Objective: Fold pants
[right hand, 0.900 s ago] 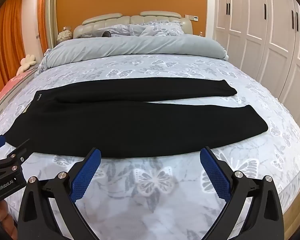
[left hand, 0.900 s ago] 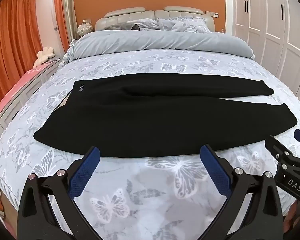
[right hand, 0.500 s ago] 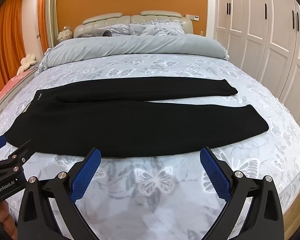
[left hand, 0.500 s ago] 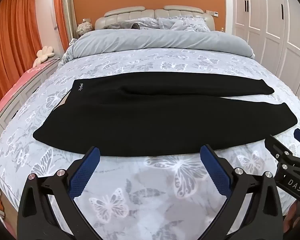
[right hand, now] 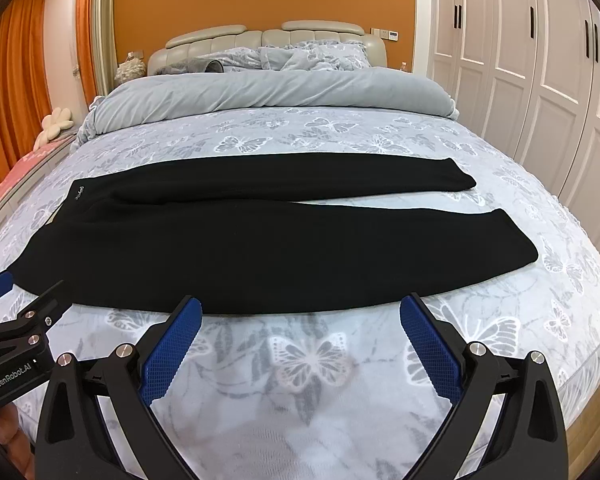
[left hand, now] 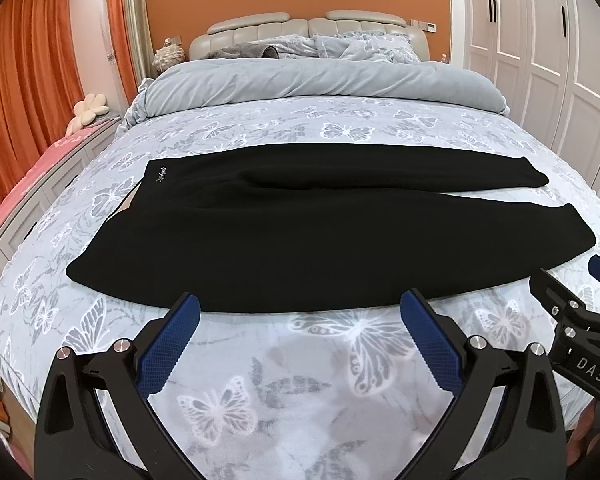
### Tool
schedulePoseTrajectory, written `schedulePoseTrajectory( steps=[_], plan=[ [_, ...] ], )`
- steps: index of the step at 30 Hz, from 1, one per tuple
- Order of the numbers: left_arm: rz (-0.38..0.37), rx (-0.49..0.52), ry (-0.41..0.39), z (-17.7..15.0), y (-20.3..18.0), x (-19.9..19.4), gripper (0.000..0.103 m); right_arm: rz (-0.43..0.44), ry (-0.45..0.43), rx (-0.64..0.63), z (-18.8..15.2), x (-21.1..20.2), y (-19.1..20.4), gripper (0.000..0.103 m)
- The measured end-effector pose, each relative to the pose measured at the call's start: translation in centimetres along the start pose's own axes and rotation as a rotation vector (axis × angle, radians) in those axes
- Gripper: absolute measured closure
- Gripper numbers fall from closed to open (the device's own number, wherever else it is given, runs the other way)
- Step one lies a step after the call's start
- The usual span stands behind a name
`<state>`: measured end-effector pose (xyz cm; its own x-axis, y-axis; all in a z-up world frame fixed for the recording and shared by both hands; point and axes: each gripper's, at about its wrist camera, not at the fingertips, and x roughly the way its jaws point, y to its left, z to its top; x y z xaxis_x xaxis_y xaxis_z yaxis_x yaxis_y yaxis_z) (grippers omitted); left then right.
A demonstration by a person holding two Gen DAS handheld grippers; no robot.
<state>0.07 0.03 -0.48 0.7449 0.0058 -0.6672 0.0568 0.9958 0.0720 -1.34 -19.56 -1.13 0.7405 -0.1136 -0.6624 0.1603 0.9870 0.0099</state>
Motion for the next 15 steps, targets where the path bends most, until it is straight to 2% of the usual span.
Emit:
schedulePoseTrajectory(
  steps=[15],
  plan=[
    [-0.001, -0.001, 0.003, -0.08, 0.04, 0.05, 0.005, 0.000, 0.000, 0.000, 0.02, -0.09, 0.03, 0.005]
  ],
)
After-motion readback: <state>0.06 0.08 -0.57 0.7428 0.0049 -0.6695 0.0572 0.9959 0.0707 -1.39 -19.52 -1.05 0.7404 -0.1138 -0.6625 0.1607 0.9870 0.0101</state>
